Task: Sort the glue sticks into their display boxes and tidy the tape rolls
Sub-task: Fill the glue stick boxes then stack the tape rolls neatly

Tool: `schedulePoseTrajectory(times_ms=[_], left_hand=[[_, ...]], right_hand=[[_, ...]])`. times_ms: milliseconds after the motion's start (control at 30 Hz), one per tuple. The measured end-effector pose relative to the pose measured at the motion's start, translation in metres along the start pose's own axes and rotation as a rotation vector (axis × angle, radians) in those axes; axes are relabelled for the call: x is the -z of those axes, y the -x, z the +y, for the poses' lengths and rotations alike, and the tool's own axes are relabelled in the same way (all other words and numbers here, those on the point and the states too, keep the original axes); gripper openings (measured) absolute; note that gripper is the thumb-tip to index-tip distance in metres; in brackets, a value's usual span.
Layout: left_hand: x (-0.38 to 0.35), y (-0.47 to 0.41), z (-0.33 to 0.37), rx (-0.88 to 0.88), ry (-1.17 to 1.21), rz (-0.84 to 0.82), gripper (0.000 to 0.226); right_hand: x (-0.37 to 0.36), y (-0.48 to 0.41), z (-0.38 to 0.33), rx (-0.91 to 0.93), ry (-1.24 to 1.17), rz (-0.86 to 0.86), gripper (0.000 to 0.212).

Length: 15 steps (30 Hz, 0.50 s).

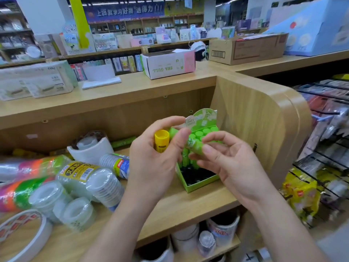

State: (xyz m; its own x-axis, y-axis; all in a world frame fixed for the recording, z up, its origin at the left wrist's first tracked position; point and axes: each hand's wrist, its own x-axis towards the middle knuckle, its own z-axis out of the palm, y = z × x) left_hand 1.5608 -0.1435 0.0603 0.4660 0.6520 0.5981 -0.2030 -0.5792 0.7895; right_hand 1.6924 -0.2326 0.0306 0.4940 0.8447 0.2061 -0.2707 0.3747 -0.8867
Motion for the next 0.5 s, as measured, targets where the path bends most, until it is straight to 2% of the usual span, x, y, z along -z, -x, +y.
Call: schedulePoseTrajectory(times_ms=[67,167,200,300,500], left_hand=[[0.000,-0.004,0.000,-0.007,-0.050,0.034,0.020],[0.001,-0.012,-0.008,0.032,-0.144,0.055,0.026],[0.001,-0.014,-0.013,0.054,-0.161,0.045,0.025],[-0.005,-0.015,-0.027,0.075,-0.295,-0.014,0.021],[-0.010,-0.014,-0.041,-0.026,-0.434,-0.058,0.023]], right_hand=[[0.004,-0.003,0.002,0.044,0.229,0.027,0.017],[0.025,-0.014,0.006,0.370,1.057,0.160,0.018],[0.030,-0.017,0.007,0.477,1.228,0.161,0.022],[0.034,-0.024,0.013,0.571,1.371,0.076,0.029],[0.033,-0.024,0.020,0.558,1.412,0.034,0.032]])
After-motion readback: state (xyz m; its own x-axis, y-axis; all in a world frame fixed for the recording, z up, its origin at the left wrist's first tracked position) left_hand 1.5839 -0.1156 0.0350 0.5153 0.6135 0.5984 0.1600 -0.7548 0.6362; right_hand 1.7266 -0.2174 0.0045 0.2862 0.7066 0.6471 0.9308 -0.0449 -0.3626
